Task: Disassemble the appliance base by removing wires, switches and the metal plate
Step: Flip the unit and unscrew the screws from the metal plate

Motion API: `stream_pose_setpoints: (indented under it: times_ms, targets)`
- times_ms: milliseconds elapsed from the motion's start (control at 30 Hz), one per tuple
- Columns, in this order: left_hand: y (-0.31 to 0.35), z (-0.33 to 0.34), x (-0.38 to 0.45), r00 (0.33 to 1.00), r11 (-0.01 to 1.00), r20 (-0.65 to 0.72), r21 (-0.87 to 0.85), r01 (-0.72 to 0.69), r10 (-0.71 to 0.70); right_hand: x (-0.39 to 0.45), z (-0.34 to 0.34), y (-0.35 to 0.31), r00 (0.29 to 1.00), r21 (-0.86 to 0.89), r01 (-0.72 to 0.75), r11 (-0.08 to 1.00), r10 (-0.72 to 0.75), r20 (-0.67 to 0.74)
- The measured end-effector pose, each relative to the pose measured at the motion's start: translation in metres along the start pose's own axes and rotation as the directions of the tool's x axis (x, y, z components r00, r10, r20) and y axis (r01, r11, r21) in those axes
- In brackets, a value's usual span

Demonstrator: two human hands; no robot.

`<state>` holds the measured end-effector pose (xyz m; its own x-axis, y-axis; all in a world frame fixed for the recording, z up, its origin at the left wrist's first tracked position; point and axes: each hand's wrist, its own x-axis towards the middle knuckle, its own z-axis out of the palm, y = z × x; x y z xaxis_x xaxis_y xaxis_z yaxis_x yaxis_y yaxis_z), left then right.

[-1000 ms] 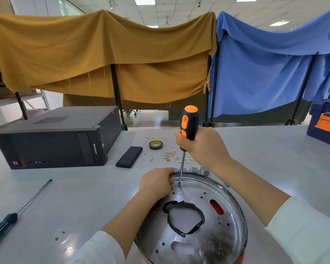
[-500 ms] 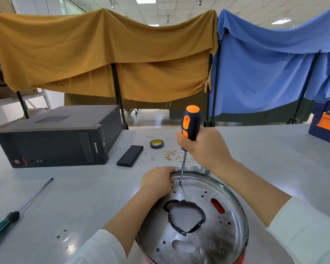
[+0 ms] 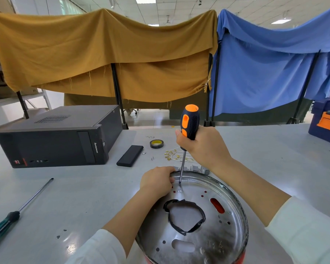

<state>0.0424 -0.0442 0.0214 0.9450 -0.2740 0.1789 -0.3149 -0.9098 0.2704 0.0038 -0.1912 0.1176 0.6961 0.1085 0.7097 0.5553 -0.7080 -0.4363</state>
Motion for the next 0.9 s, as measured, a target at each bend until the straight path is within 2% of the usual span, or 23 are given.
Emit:
stream_pose_setpoints:
  times_ms: [200,367,467,567,700,833,900]
  targets:
    - [0.001,0.001,0.001,1.000,1.000,0.000,0.000,0.005,-0.005,0.002,0.002,-0.001,0.999,-0.048,-0.040,0.998,0.038,-0.036]
    - [0.001,0.002,0.000,1.000,1.000,0.002,0.001,0.004,-0.004,0.014,0.010,-0.004,0.980,-0.182,-0.179,0.967,0.160,-0.115]
    - [0.001,0.002,0.000,1.000,1.000,0.003,0.010,-0.006,0.006,0.027,0.015,0.001,0.953,-0.177,-0.297,0.938,0.280,-0.116]
    - [0.001,0.002,0.000,1.000,1.000,0.005,0.016,-0.007,0.007,0.041,0.016,0.010,0.947,-0.040,-0.318,0.947,0.319,0.019]
    - [0.001,0.001,0.000,1.000,1.000,0.002,0.025,-0.012,0.012,0.054,0.007,0.019,0.932,0.129,-0.250,0.959,0.203,0.299]
    - [0.001,0.000,-0.001,1.000,0.999,0.006,0.023,-0.026,0.026,0.065,0.000,0.020,0.873,0.142,-0.233,0.962,0.142,0.467]
    - [0.001,-0.001,-0.002,1.000,0.999,0.009,0.018,-0.027,0.027,0.066,0.001,0.018,0.865,0.075,-0.209,0.975,0.149,0.480]
